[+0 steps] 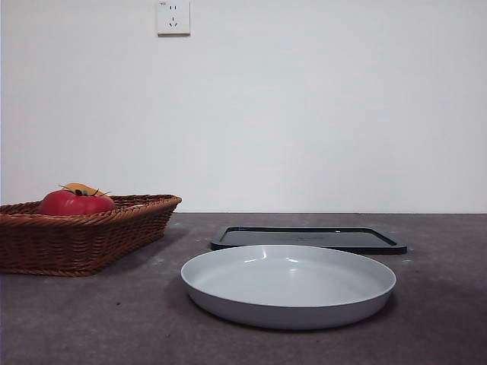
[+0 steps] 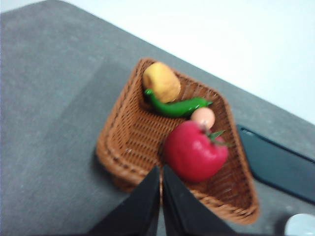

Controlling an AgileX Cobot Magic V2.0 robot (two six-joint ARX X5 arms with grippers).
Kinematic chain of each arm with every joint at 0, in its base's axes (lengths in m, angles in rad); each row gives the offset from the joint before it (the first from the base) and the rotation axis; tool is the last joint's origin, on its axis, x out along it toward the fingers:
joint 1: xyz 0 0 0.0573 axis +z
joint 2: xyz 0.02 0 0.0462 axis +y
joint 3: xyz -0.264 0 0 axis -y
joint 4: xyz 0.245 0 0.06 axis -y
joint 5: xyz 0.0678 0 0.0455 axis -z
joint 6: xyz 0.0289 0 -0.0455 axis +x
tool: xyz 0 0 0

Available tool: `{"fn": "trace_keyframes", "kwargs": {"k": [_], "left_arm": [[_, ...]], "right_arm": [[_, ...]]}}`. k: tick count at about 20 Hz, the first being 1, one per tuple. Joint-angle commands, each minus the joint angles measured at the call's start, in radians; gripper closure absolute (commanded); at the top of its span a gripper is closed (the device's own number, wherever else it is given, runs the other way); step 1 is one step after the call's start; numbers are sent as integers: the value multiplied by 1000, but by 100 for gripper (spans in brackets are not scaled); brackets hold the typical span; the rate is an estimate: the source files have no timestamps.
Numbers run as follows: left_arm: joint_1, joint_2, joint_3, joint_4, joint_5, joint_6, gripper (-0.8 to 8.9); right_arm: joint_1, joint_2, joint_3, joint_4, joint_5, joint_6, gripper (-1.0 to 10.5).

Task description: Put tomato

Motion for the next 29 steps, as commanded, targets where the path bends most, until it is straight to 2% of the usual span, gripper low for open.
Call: {"fn": "trace_keyframes", "kwargs": {"k": [1,7,15,20,25,29], "left_arm": [[2,33,64,-27,12,-10,804],[2,156,213,-106,101,47,804],[2,394,452,-284,248,232,804],[-1,525,581,-413,359,325,804],[-20,611,671,-534,417,387,804],[-72,666,750,-650,444,446,804]], "right_arm": [[0,21,60,-23,-10,16,937],[0,125,224,-108,-78,5,937],[0,385,497,-310,-226,-150,937],[4,563,665,-490,-367,-238,937],[48,689,796,-640,-402,-302,937],[137,777,890,-751,-402,-350,937]]}}
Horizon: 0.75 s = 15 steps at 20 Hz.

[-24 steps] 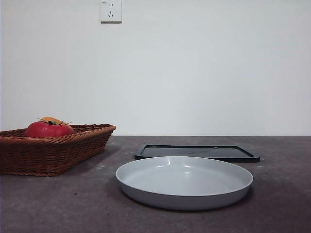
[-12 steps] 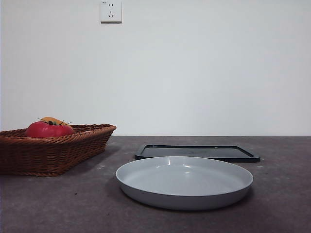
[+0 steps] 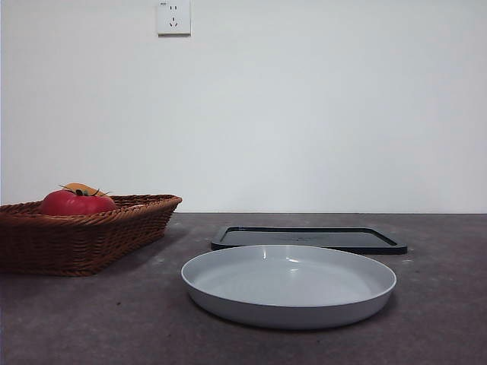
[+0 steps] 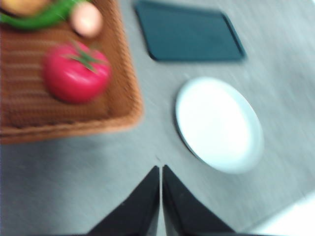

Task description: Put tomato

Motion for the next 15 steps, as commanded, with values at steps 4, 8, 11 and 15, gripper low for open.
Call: {"fn": "trace_keyframes", "kwargs": {"k": [4,8,11,15], "left_arm": [[-64,32,76,-84,15,85,804],[-71,32,76,-92,14,85,804],[-71,32,76,-92,14,85,765],[-71,32,76,-90,14,85,558]], "right_arm": [[124,53,58,-53,-5,-62,937],[164,56,58,-53,-5,-61,937],[166,56,58,-53,-4,-61,935],[166,56,58,-52,-4,-61,827]]}}
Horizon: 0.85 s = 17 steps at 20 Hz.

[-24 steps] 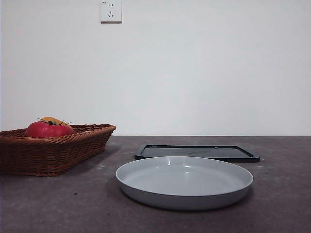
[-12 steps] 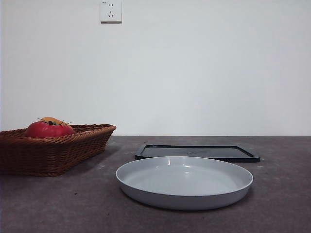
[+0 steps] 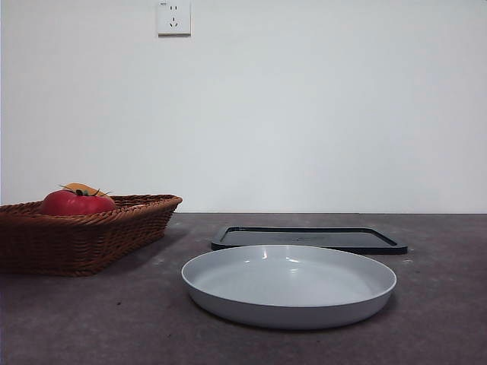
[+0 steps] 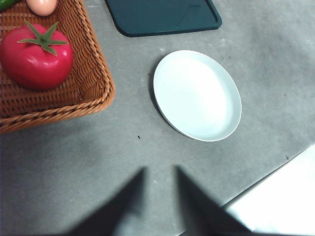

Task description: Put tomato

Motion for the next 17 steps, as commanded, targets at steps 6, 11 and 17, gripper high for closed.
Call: {"fn": "trace_keyframes", "kwargs": {"k": [6,11,17], "left_arm": [[-2,6,20,14,2,19,354],[-2,8,20,50,1,19,278],[-2,44,20,135,-17,19,247]], "right_arm": [[4,9,18,7,-3,-10,530],[4,9,18,10,-3,-9,519],[4,9,18,15,-3,-2,518]]}}
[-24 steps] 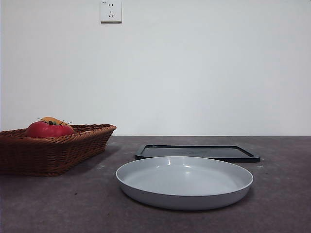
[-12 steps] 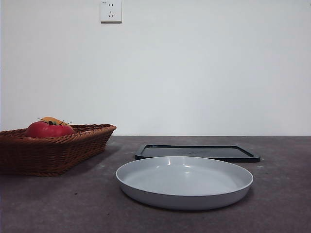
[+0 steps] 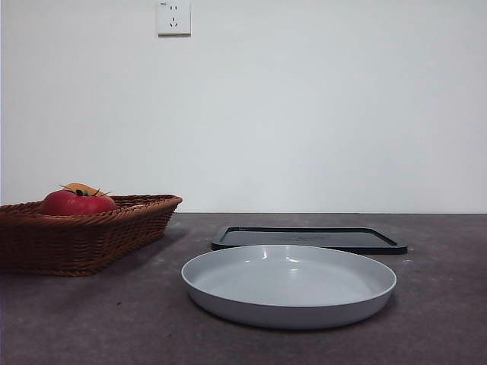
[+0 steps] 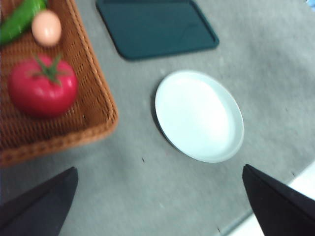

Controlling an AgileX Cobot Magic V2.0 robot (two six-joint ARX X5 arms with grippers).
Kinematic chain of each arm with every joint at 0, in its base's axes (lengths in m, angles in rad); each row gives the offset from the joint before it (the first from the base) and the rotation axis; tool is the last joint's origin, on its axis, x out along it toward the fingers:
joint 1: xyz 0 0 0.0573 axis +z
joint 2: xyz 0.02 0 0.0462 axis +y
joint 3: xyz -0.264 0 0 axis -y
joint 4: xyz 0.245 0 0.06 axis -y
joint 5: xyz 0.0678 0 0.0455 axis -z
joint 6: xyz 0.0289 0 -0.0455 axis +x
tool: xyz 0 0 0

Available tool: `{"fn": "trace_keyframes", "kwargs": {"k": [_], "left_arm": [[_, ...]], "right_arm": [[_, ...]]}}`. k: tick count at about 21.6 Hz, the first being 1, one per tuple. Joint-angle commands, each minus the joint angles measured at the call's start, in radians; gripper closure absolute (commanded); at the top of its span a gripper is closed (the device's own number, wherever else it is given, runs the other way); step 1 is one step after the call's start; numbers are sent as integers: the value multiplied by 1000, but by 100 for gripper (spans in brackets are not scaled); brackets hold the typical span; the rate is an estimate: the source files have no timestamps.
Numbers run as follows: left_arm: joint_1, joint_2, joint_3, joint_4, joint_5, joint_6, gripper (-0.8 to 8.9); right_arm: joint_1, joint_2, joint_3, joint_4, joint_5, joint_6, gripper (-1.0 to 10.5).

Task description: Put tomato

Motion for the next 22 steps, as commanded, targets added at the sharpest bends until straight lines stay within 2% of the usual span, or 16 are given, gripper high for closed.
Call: {"fn": "trace_keyframes", "kwargs": {"k": [1,5,15,22], "left_arm": [[-2,35,20,47,-31,17,248],[-2,95,20,133,-116,25,250],[-8,322,20,374,-238,76,251],[-24,495,20,503,-276,116,250]], "right_arm": [[4,8,18,10,-3,-3,518],[4,8,18,10,-3,-3,518],[4,8,18,10,-3,-3,518],[4,8,18,10,-3,-3,518]]}}
